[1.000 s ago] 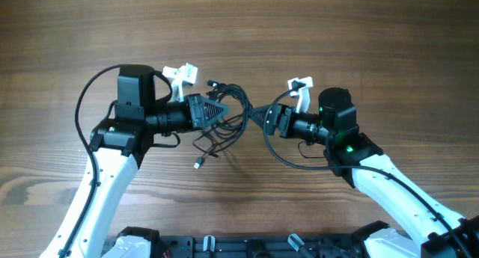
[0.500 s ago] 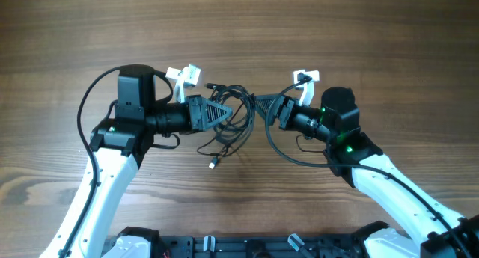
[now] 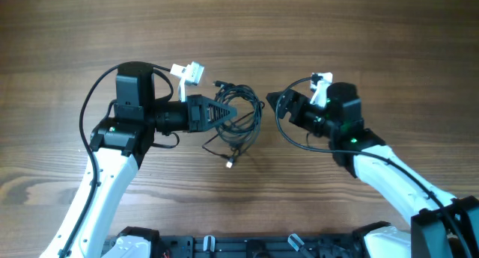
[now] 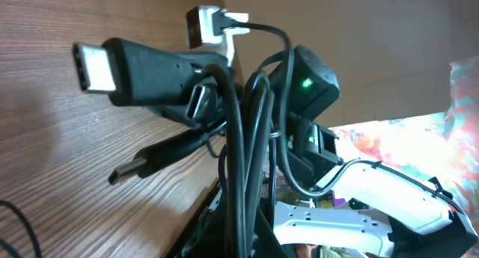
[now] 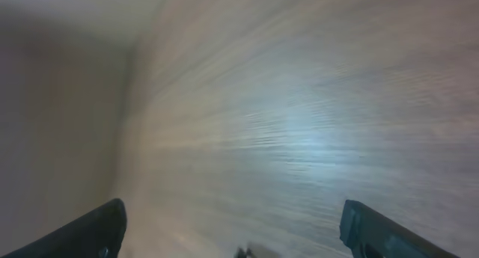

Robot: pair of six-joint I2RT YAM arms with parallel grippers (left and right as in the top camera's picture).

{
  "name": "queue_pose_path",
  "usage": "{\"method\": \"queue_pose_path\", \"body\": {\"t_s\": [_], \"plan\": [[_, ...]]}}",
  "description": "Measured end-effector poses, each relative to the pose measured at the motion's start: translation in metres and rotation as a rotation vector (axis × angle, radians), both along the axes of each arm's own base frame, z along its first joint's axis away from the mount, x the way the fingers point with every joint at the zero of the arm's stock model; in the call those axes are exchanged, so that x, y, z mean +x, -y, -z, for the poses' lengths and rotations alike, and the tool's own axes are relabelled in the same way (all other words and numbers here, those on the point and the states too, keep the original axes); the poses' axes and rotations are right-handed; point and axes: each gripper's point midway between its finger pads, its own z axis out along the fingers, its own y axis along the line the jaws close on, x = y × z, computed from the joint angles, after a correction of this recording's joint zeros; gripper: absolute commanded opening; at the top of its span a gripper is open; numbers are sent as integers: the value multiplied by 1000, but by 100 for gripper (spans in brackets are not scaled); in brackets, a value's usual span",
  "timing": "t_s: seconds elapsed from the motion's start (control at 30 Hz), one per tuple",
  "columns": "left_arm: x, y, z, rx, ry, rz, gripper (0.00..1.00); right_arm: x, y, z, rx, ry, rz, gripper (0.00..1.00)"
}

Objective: Untangle cables

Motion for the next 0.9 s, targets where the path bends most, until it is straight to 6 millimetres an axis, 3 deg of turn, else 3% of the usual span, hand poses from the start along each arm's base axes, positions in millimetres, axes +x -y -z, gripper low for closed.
{"method": "queue_pose_path", "body": {"t_s": [0.03, 0.07, 0.2, 0.27, 0.47, 0.77, 0.9], "plan": [[0, 0, 0, 0, -1, 0, 4, -1, -1, -8, 21, 44, -54, 60], [0, 0, 0, 0, 0, 0, 4, -3, -4, -23, 47, 132, -145, 58], [0, 0, 0, 0, -2, 0, 4, -30, -3, -75, 160, 445, -466, 63], [0, 0, 0, -2, -8, -2, 4, -40, 5, -88, 193, 526, -546, 67], [0, 0, 0, -25, -156, -44, 4, -61, -13, -92, 245, 518, -660, 68], [3, -1, 2, -37, -300, -105, 4, -45, -48, -81, 196, 411, -504, 70], [4, -2, 3, -38, -307, -111, 4, -38, -54, -80, 188, 384, -441, 76]]}}
